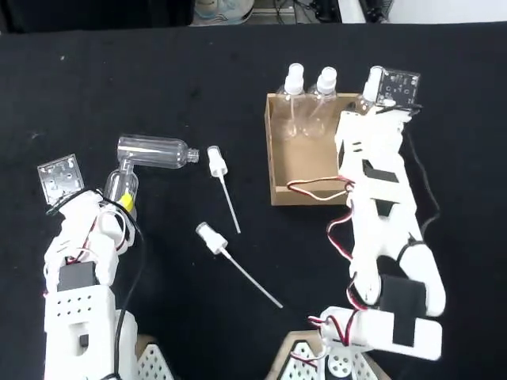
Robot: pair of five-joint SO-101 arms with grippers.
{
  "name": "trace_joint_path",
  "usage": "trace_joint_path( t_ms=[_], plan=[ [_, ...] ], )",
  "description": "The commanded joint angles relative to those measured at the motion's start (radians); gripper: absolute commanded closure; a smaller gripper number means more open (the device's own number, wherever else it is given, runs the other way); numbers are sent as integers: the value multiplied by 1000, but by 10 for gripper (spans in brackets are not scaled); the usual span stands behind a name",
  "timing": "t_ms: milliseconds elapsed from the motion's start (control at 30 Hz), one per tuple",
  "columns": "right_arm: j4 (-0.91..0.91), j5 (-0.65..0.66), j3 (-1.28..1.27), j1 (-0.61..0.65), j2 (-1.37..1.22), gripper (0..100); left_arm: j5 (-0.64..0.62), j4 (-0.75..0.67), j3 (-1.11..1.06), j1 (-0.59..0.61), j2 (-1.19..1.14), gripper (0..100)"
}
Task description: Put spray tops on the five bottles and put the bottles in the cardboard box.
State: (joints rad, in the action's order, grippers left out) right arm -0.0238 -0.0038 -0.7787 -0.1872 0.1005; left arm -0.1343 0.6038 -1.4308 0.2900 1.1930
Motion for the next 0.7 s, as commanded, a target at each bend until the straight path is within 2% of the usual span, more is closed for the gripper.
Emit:
trace_joint_path(
  t_ms=[0, 267, 467, 667],
  plan=[
    [110, -2, 16, 26, 74, 761, -8, -23, 4, 4, 12, 809],
    [285, -6, 18, 38, 185, 772, -8, -23, 4, 4, 12, 809],
    [479, 2, 18, 35, 283, 946, -8, -23, 4, 4, 12, 809],
    [505, 2, 33, -40, 320, 946, -8, -21, 4, 7, 12, 809]
  ],
)
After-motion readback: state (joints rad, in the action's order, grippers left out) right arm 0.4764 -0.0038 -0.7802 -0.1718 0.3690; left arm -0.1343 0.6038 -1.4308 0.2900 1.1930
